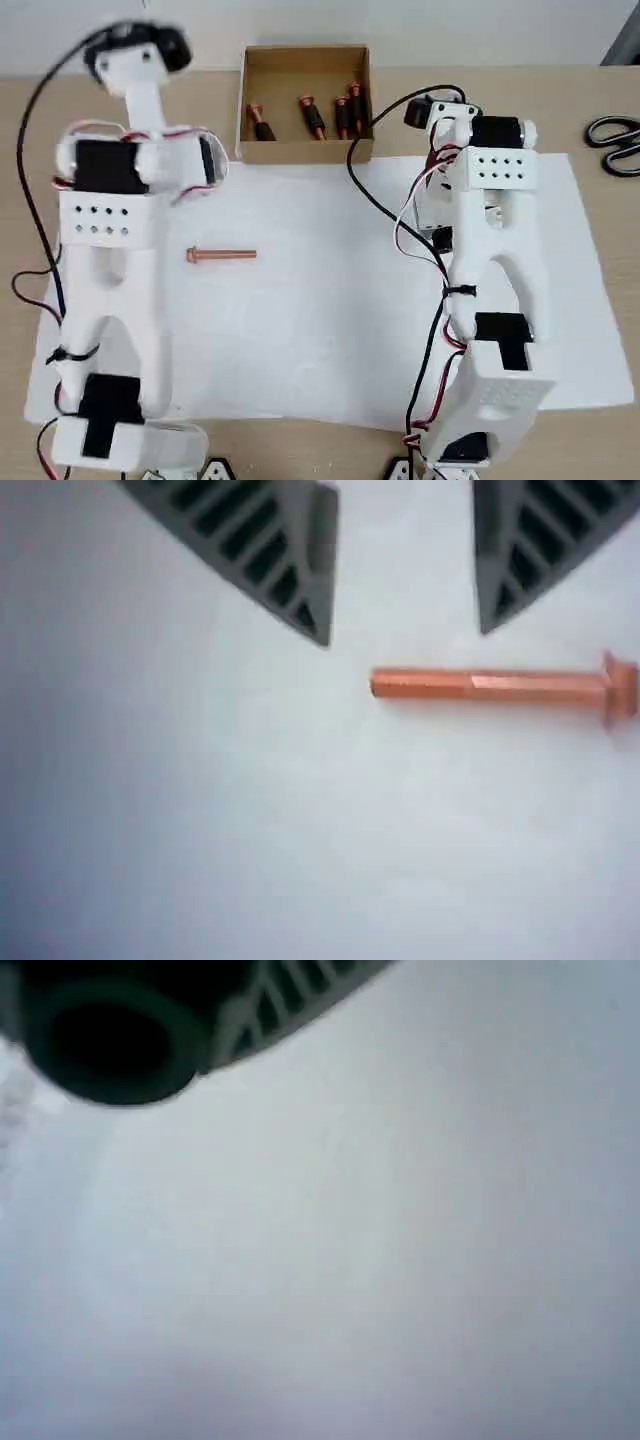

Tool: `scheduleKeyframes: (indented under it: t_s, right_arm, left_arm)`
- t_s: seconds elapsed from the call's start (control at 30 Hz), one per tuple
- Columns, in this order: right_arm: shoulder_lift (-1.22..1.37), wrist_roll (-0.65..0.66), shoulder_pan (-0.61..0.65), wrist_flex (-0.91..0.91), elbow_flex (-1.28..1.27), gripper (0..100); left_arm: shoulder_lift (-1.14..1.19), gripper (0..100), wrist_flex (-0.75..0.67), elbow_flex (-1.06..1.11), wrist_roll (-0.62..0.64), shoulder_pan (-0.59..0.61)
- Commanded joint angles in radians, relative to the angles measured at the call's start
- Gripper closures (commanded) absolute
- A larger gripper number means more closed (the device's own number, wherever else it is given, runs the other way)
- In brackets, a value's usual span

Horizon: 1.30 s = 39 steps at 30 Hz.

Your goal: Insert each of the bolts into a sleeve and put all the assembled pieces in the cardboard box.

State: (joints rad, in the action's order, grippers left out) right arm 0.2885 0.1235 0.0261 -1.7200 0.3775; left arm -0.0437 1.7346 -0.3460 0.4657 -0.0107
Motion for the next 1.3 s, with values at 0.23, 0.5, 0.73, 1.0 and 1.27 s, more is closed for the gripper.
scheduleKeyframes:
  t_s: [0.23,0.5,0.73,1.0,1.27]
  right_arm:
    - [-0.068,0.002,0.025,-0.005,0.005,99.5]
    - [-0.068,0.002,0.027,-0.008,0.005,99.5]
    - [-0.071,0.002,0.025,-0.007,-0.026,99.5]
    - [-0.073,0.002,0.027,-0.007,-0.028,99.5]
    - [-0.073,0.002,0.027,-0.007,-0.028,99.5]
  left_arm:
    - [0.109,91,-0.061,0.240,0.382,0.023]
    - [0.348,91,-0.204,0.240,0.532,0.084]
    - [0.427,91,-0.215,0.240,0.583,0.091]
    - [0.502,91,-0.245,0.240,0.595,0.094]
    - [0.535,91,-0.272,0.240,0.609,0.092]
